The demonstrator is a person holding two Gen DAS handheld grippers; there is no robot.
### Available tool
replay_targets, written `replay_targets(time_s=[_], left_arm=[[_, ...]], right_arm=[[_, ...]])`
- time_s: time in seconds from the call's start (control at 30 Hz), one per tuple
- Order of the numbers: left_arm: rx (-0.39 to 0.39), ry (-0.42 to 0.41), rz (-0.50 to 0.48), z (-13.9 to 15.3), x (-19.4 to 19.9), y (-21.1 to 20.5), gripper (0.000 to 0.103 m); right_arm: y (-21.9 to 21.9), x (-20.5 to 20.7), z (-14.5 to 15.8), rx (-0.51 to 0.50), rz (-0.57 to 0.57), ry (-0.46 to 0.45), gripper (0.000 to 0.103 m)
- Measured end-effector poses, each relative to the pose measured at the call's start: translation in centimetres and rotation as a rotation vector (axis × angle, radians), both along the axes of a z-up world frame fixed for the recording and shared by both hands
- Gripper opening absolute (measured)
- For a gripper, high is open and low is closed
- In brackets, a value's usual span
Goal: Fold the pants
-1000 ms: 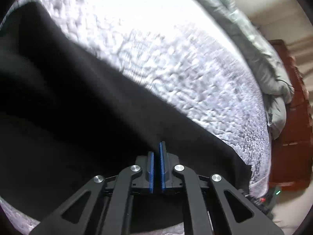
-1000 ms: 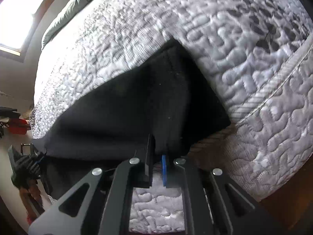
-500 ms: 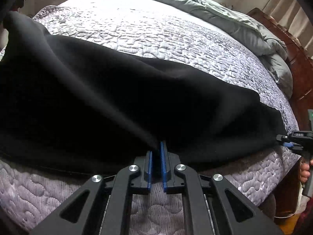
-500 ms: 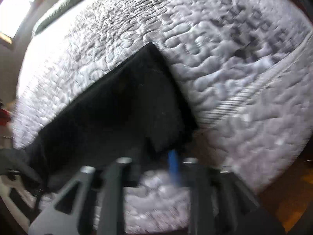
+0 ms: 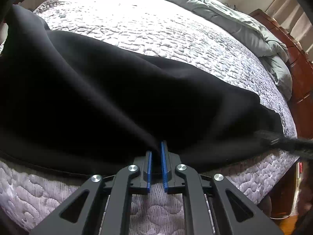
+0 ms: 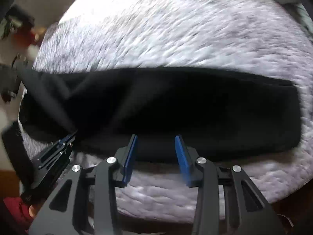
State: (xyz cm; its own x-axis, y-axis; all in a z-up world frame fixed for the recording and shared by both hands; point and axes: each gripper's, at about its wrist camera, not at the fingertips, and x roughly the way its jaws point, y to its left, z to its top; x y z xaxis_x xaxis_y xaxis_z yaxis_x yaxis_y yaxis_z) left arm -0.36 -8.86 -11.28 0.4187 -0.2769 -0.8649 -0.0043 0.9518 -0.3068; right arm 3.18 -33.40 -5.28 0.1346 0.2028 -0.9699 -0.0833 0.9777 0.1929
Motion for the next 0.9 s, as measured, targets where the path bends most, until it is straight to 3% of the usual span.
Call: replay_targets(time_s=[0.07,0.17,0.27,0.4,0.47,0.67,0.73,0.77,0.8,0.83,0.9], left_arm=[[-0.006,0.005,-0.006,0.0,0.2,0.0,0.01],[-0.026,0.037,-0.014,0.4,0.3,0.5,0.016],[-0.034,0.069,0.002,1.5,0.3,1.6,0.047],[-0.034,0.069,0.084,4.0,0.7,5.2,0.062],[0.026,0.07,0.164,5.1,2.2,8.0,0.065],[0.097,0.121,0.308,5.5,7.3,13.5,0.065],[0.107,0.152,0.341,4.8,8.7,14.9,0.063],[0.09,0.158,0.349,4.4,8.9,15.5,0.044],[0.042,0.173,0.345,3.9,9.0,15.9,0.016],[-0.005,0.185,0.338,3.5,8.9,16.2,0.011],[-0.018,0.144,0.336,3.7,7.8,16.3,0.006]], right_arm=[[0.9,0.1,-2.2,-0.043,-0.014,0.059,0.041],[0.5,-0.2,-3.7,-0.028,-0.04,0.061,0.041],[0.6,-0.4,-3.6,-0.047,-0.038,0.059,0.042],[0.3,-0.9,-3.6,-0.052,-0.041,0.051,0.042],[-0.2,-1.0,-3.7,-0.045,-0.051,0.045,0.042],[-0.1,-2.2,-3.5,-0.051,-0.063,0.024,0.042],[-0.6,-2.8,-3.5,-0.049,-0.065,0.025,0.042],[-0.5,-3.0,-3.5,-0.048,-0.065,0.025,0.042],[-0.5,-3.1,-3.4,-0.049,-0.064,0.026,0.042],[-0.5,-2.9,-3.5,-0.05,-0.064,0.027,0.042],[-0.4,-2.9,-3.5,-0.055,-0.06,0.034,0.042]])
